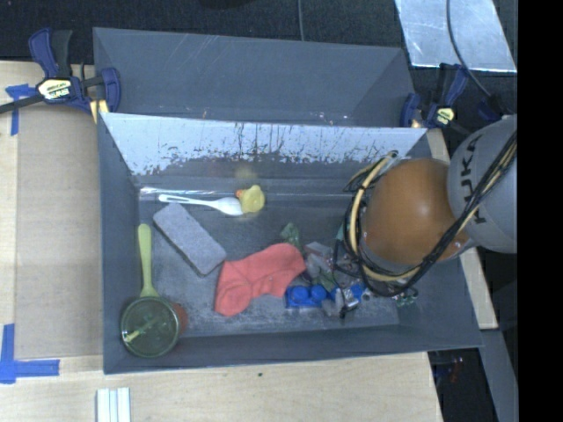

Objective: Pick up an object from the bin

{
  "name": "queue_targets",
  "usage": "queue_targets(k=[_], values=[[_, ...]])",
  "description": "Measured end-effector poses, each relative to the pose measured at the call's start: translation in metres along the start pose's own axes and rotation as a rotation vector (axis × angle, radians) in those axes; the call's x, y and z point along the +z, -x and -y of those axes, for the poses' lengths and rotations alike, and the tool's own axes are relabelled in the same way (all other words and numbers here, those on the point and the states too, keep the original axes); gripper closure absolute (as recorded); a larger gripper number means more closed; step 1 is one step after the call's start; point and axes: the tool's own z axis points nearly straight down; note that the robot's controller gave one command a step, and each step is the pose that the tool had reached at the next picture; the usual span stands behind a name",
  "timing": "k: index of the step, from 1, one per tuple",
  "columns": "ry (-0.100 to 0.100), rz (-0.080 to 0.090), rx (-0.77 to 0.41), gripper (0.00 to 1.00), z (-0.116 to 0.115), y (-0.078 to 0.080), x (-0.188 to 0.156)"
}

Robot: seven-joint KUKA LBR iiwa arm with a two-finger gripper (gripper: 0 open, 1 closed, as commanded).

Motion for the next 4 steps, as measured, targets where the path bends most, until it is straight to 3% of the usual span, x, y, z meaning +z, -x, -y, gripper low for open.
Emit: queue_targets(k=[4], values=[[0.003, -0.005, 0.006, 1.0, 0.001, 0.002, -0.094]])
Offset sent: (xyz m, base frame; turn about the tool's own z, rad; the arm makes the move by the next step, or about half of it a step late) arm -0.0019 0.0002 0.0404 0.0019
